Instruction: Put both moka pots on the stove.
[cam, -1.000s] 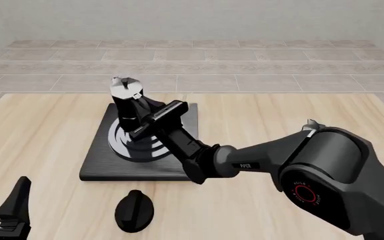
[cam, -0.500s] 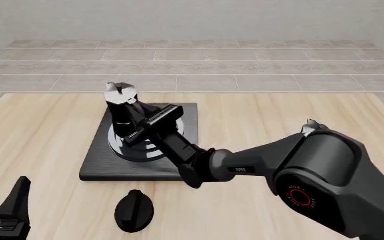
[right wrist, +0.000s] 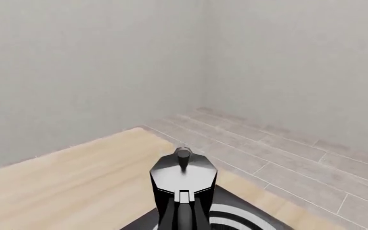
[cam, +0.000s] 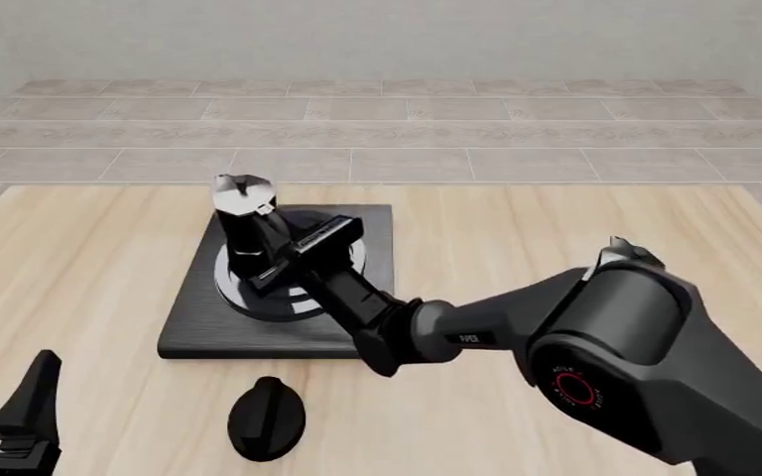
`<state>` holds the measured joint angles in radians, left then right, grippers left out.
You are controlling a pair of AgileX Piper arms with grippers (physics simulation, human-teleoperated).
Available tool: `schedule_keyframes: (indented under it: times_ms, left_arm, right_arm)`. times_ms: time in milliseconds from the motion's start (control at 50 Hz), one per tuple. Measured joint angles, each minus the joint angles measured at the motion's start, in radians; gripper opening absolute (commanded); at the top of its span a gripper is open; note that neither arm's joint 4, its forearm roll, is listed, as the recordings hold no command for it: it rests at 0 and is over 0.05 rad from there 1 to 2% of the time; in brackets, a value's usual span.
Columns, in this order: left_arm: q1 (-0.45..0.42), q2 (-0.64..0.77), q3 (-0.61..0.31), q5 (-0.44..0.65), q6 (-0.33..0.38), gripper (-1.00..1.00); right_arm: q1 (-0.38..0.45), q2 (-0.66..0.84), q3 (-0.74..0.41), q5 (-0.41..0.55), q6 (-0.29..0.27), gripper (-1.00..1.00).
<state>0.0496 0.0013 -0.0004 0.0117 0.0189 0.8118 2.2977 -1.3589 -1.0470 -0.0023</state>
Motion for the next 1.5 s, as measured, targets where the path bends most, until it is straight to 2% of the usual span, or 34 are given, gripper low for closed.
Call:
schedule_keyframes:
  times_ms: [720,740,1200,1500]
  left_arm:
    - [0.002,0.000,0.000,-0.002,-0.005,1.00]
    - [0.002,0.000,0.000,-0.003,-0.005,1.00]
    - [0.003,0.000,0.000,-0.006,-0.004,1.00]
    - [0.003,0.000,0.000,-0.006,-0.003,1.00]
  right_arm:
    - [-0.001,0.011,0.008,-0.018,0.003,-1.00]
    - [-0.001,0.011,0.008,-0.018,0.001,1.00]
    - [0.010,-0.013,0.036,-0.034,-0.018,1.00]
    - [0.016,-0.081,0.126,-0.066,-0.023,1.00]
